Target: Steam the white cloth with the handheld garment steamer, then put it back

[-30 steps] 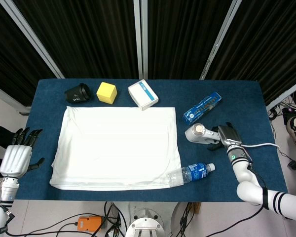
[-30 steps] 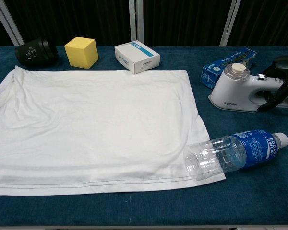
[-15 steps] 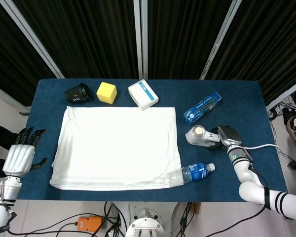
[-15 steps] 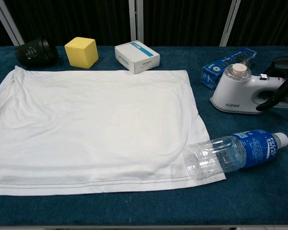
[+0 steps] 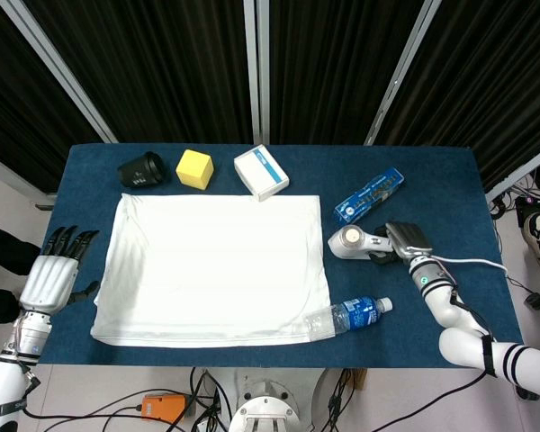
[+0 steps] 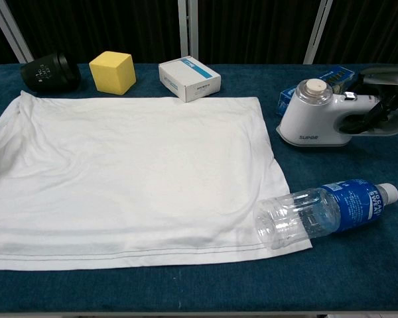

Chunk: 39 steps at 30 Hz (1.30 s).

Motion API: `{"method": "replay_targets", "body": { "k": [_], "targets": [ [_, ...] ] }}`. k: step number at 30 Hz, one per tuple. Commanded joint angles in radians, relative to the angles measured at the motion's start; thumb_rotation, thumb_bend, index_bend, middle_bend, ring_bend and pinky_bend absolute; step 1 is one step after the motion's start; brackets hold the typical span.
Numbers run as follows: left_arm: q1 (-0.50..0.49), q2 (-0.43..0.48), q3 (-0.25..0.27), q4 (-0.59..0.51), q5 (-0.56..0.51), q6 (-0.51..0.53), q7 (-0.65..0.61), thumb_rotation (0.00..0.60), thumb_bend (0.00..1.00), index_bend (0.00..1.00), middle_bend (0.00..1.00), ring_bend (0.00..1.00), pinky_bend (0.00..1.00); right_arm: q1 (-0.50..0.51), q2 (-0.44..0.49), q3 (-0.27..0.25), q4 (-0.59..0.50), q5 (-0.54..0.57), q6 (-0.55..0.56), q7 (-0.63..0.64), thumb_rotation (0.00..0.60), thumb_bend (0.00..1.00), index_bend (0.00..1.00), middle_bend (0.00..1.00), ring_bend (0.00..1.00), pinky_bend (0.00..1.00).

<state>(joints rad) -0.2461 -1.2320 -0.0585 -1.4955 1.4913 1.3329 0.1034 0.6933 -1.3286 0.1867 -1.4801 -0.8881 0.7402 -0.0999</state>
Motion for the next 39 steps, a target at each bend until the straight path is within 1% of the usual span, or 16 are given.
{"method": "replay_targets", "body": {
  "k": [1, 5, 9, 13, 18, 22, 24, 27, 29, 33, 34, 35, 39],
  "targets": [
    [-0.027, 0.005, -0.002, -0.005, 0.018, -0.027, 0.000, 0.600, 0.26, 0.10, 0.13, 0.03, 0.00, 0.002, 0.018, 0.007, 0.019, -0.100, -0.043, 0.068, 0.600, 0.55, 0.98, 0.87, 0.93, 0.60],
    [-0.077, 0.010, -0.002, -0.020, 0.057, -0.071, 0.009, 0.600, 0.30, 0.10, 0.14, 0.04, 0.00, 0.010, 0.061, 0.015, -0.012, -0.172, -0.070, 0.121, 0.600, 0.58, 0.98, 0.87, 0.93, 0.61],
    [-0.130, 0.015, 0.008, -0.042, 0.093, -0.133, -0.011, 0.600, 0.31, 0.10, 0.14, 0.04, 0.00, 0.023, 0.112, 0.025, -0.057, -0.220, -0.094, 0.152, 0.600, 0.58, 0.98, 0.87, 0.93, 0.61],
    [-0.180, 0.002, 0.020, -0.055, 0.116, -0.198, -0.040, 0.600, 0.31, 0.10, 0.14, 0.04, 0.00, 0.043, 0.139, 0.039, -0.094, -0.263, -0.117, 0.192, 0.600, 0.58, 0.98, 0.87, 0.93, 0.61],
    [-0.228, -0.032, 0.030, -0.055, 0.121, -0.264, -0.042, 0.600, 0.32, 0.10, 0.14, 0.04, 0.00, 0.069, 0.131, 0.055, -0.112, -0.357, -0.153, 0.306, 0.600, 0.58, 0.99, 0.88, 0.94, 0.62],
    [-0.257, -0.059, 0.036, -0.045, 0.106, -0.313, -0.053, 0.600, 0.41, 0.10, 0.14, 0.04, 0.00, 0.086, 0.106, 0.054, -0.098, -0.435, -0.163, 0.397, 0.600, 0.58, 0.99, 0.88, 0.94, 0.63],
    [-0.272, -0.069, 0.039, -0.038, 0.083, -0.350, -0.052, 0.598, 0.43, 0.10, 0.14, 0.03, 0.00, 0.095, 0.089, 0.051, -0.081, -0.467, -0.163, 0.439, 0.600, 0.58, 0.99, 0.88, 0.94, 0.63],
    [-0.284, -0.091, 0.041, -0.024, 0.053, -0.382, -0.048, 0.525, 0.43, 0.10, 0.11, 0.01, 0.00, 0.110, 0.060, 0.045, -0.053, -0.498, -0.157, 0.485, 0.600, 0.58, 1.00, 0.89, 0.95, 0.64],
    [-0.288, -0.110, 0.043, -0.013, 0.029, -0.400, -0.045, 0.425, 0.43, 0.08, 0.07, 0.00, 0.00, 0.121, 0.039, 0.042, -0.032, -0.511, -0.155, 0.508, 0.600, 0.58, 1.00, 0.89, 0.95, 0.64],
    [-0.292, -0.139, 0.048, 0.002, -0.018, -0.431, -0.024, 0.311, 0.44, 0.02, 0.03, 0.00, 0.00, 0.141, -0.004, 0.034, 0.002, -0.518, -0.146, 0.516, 0.600, 0.58, 1.00, 0.89, 0.95, 0.64],
    [-0.293, -0.145, 0.050, 0.003, -0.026, -0.437, -0.023, 0.269, 0.44, 0.01, 0.03, 0.00, 0.00, 0.144, -0.015, 0.033, 0.008, -0.516, -0.143, 0.516, 0.600, 0.58, 1.00, 0.89, 0.95, 0.64],
    [-0.294, -0.151, 0.052, 0.004, -0.034, -0.443, -0.024, 0.240, 0.44, 0.01, 0.03, 0.00, 0.00, 0.149, -0.031, 0.030, 0.016, -0.513, -0.139, 0.514, 0.600, 0.58, 1.00, 0.89, 0.95, 0.64],
    [-0.300, -0.156, 0.060, 0.001, -0.056, -0.465, -0.020, 0.180, 0.47, 0.01, 0.02, 0.00, 0.00, 0.166, -0.085, 0.020, 0.038, -0.508, -0.132, 0.498, 0.600, 0.58, 1.00, 0.89, 0.95, 0.64]
  ]
}}
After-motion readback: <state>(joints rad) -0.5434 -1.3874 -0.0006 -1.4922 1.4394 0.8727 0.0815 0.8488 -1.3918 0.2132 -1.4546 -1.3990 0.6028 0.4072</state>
